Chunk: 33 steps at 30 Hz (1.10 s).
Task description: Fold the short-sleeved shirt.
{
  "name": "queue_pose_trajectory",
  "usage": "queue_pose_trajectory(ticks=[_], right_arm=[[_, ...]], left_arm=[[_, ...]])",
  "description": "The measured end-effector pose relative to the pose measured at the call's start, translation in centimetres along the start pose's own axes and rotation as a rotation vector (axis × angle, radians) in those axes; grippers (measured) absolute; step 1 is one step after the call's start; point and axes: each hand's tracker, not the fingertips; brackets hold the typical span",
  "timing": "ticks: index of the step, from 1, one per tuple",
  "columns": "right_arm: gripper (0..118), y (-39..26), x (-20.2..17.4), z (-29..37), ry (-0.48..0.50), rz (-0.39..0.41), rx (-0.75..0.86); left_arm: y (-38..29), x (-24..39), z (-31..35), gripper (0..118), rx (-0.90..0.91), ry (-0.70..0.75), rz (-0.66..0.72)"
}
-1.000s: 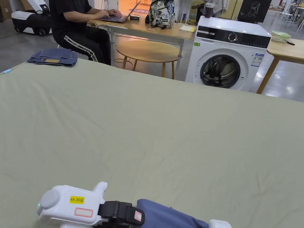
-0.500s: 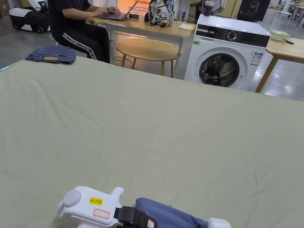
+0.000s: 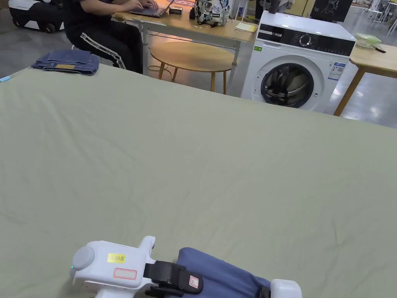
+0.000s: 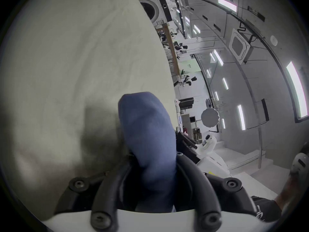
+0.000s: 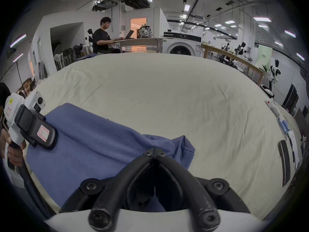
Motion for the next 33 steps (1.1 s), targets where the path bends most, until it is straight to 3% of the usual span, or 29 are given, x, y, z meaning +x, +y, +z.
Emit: queue_pose_trajectory(ticks=[13, 23, 33], right_arm=[[0, 5.0, 0.0, 2.9, -0.023, -0.010, 0.200], [0, 11.4, -4.0, 3.1, 0.029, 0.039, 0.342], [0, 12.3, -6.8, 2.4, 0.081, 0.077, 0.354]], left_arm=[[2.9, 3.8, 7.9, 20, 0.035, 0.041, -0.053], [4.7, 6.3, 20.9, 20, 0.169, 0.217, -0.102], [6.1, 7.1, 35.9, 20, 0.293, 0.388, -0.084]])
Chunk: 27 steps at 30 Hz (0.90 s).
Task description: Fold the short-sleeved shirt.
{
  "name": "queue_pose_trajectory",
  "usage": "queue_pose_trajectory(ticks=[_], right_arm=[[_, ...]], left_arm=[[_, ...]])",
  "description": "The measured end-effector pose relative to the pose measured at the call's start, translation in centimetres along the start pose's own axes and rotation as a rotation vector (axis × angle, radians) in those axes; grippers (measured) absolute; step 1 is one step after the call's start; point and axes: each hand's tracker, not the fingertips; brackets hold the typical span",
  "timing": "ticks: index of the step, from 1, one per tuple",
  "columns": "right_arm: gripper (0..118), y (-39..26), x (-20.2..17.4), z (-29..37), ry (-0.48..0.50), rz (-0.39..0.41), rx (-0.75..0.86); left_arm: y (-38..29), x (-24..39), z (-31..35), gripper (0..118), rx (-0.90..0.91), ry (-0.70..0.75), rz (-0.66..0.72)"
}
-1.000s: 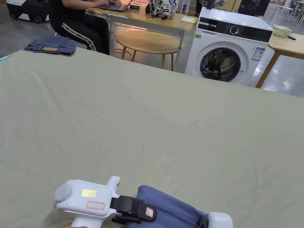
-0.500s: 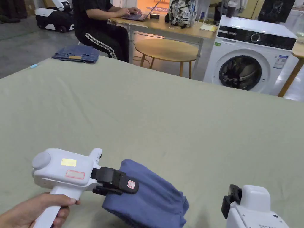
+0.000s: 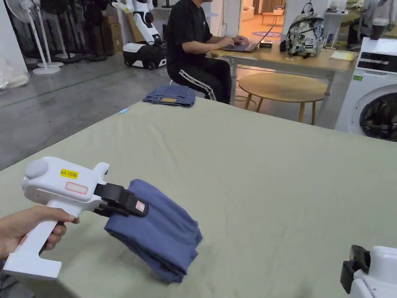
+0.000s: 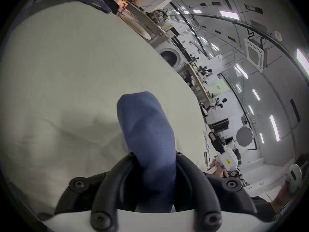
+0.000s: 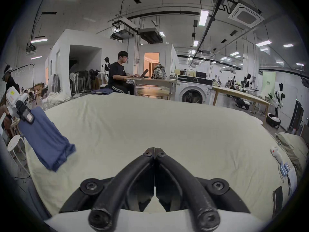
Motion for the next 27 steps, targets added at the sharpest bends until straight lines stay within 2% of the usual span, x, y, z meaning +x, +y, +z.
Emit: queue_pose_trajectory(ticks=[2, 5, 8, 16, 20, 23, 25, 27], right_arm=[[0, -0.1, -0.2, -0.1, 0.000, 0.001, -0.008], [0, -0.2, -0.5, -0.3, 0.002, 0.006, -0.026], [0, -0.7, -0.8, -0.8, 0.002, 0.007, -0.044], [0, -1.0, -1.4, -1.6, 0.002, 0.017, -0.069], [0, -1.6, -0.9, -2.3, 0.000, 0.021, -0.079], [0, -1.5, -0.7, -2.2, -0.003, 0.024, -0.082], [0, -1.5, -0.3, -2.3, -0.007, 0.024, -0.082], [0, -1.4, -0.1, -2.1, -0.010, 0.018, -0.082]], left_arm=[[0.7, -0.8, 2.3, 20, 0.011, 0.049, -0.012], [2.5, -4.0, 4.7, 20, 0.046, 0.107, 0.079], [3.0, -4.6, 6.3, 20, 0.058, 0.135, 0.108], [4.7, -6.8, 6.9, 20, -0.007, 0.322, 0.134], [5.5, -7.0, 6.4, 26, -0.033, 0.433, 0.130], [6.2, -6.2, 6.5, 39, -0.045, 0.561, 0.082], [6.8, -5.9, 6.8, 41, -0.057, 0.667, 0.059], [7.1, -5.3, 7.2, 41, -0.013, 0.699, 0.033]])
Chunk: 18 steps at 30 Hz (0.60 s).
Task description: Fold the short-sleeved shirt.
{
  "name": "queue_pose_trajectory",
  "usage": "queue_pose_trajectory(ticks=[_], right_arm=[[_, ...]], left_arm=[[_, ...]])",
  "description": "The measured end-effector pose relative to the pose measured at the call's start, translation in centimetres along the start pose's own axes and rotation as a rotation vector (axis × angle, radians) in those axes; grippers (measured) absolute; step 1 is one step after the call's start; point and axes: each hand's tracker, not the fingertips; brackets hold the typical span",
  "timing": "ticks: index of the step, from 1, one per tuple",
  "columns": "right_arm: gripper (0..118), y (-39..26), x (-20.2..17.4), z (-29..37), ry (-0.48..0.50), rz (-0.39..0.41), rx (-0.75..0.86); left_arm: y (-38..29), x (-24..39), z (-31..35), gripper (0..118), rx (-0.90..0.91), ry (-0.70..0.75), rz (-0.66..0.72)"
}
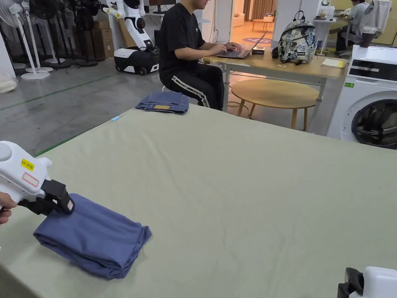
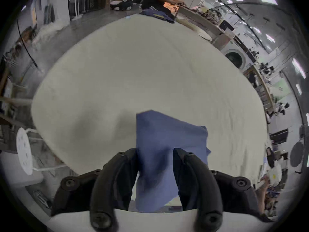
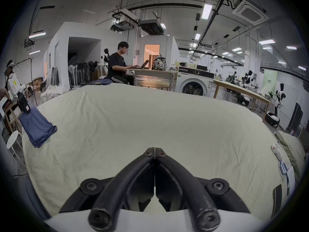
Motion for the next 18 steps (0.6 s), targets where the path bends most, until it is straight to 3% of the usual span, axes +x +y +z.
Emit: queue_pose_trajectory(ticks=[2, 9, 13, 16, 18], right_arm=[[0, 0.0, 0.4, 0.0, -0.003, -0.005, 0.001], [0, -0.5, 1.9, 0.3, -0.018, -0.024, -0.006], [0, -0.6, 3.3, 0.6, -0.033, -0.043, 0.004], [0, -0.8, 4.3, 0.7, -0.047, -0.065, 0.010], [0, -0.8, 5.0, 0.8, -0.053, -0.073, 0.009]], left_arm=[[1.6, -2.1, -0.8, 41, 0.039, 0.035, -0.002], [-0.7, 3.6, 0.0, 41, 0.189, 0.175, -0.071], [-2.9, 7.4, -2.1, 39, 0.222, 0.005, -0.127], [-5.5, 11.6, -3.9, 29, 0.243, -0.182, -0.185], [-7.0, 14.8, -5.0, 22, 0.305, -0.200, -0.234]])
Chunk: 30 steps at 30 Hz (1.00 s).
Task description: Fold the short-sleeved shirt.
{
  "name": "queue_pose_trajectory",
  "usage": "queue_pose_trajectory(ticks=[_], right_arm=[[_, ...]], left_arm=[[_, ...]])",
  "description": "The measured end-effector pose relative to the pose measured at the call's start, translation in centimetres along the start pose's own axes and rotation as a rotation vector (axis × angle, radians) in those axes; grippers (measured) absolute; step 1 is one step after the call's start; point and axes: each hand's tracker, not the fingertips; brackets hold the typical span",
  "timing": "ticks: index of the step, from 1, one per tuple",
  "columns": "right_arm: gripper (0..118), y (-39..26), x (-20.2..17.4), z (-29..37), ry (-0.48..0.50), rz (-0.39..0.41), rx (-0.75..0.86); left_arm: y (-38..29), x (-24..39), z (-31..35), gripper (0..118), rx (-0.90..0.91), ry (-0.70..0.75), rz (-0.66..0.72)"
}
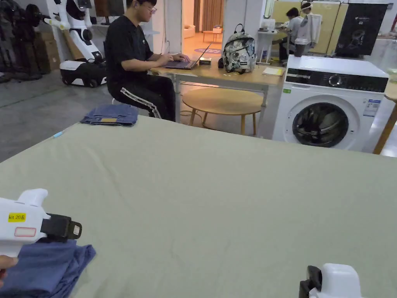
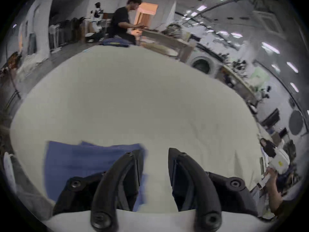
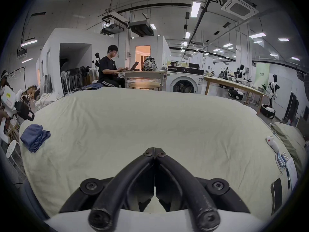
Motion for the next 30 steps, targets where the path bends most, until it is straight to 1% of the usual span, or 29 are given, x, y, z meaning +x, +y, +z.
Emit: queue_pose_trajectory(ticks=[1, 2, 3, 4, 6, 7, 8, 11, 12, 14, 16, 20, 24, 26, 29, 30], right_arm=[[0, 0.0, 0.3, 0.0, -0.007, -0.004, 0.002], [0, 0.1, 0.5, 0.5, -0.013, -0.007, 0.003], [0, 0.2, 0.8, 0.8, -0.017, -0.013, 0.005], [0, 0.3, 1.2, 0.9, -0.023, -0.020, 0.010], [0, 0.5, 2.0, 1.1, -0.037, -0.033, 0.019], [0, 0.6, 2.4, 1.2, -0.044, -0.038, 0.024], [0, 0.8, 2.9, 1.3, -0.053, -0.044, 0.029], [0, 1.5, 4.1, 2.0, -0.080, -0.057, 0.054], [0, 1.7, 4.5, 2.1, -0.087, -0.060, 0.062], [0, 2.1, 5.3, 2.5, -0.108, -0.078, 0.078], [0, 2.5, 6.1, 2.8, -0.118, -0.099, 0.088], [0, 3.2, 6.8, 3.5, -0.138, -0.097, 0.120], [0, 3.4, 7.0, 3.6, -0.152, -0.089, 0.151], [0, 3.4, 7.0, 3.6, -0.159, -0.087, 0.164], [0, 3.1, 7.0, 3.9, -0.171, -0.076, 0.184], [0, 3.1, 6.9, 4.0, -0.174, -0.084, 0.193]], left_arm=[[-0.7, 1.7, -0.6, 16, 0.032, -0.026, -0.006], [-1.3, 3.4, -1.2, 13, 0.048, -0.051, -0.013], [-1.2, 2.6, -2.9, 12, 0.058, -0.071, -0.020], [-1.8, 4.1, -3.7, 12, 0.078, -0.092, -0.001], [-2.8, 7.6, -4.9, 11, 0.108, -0.094, -0.057], [-3.6, 11.2, -4.9, 9, 0.142, -0.102, -0.081], [-4.1, 13.2, -5.2, 8, 0.171, -0.098, -0.108], [-5.7, 18.8, -5.8, 3, 0.273, 0.006, -0.218], [-6.3, 20.5, -5.8, 0, 0.312, 0.020, -0.236], [-7.1, 23.1, -5.6, 0, 0.413, 0.044, -0.268], [-7.9, 26.1, -5.5, 0, 0.449, 0.076, -0.293], [-8.8, 29.8, -5.1, 0, 0.513, 0.095, -0.338], [-8.8, 31.1, -4.8, 0, 0.580, 0.084, -0.261], [-9.1, 31.2, -4.8, 0, 0.574, 0.100, -0.238], [-8.7, 31.3, -4.3, 0, 0.591, 0.092, -0.231], [-8.7, 31.3, -4.0, 0, 0.597, 0.090, -0.229]])
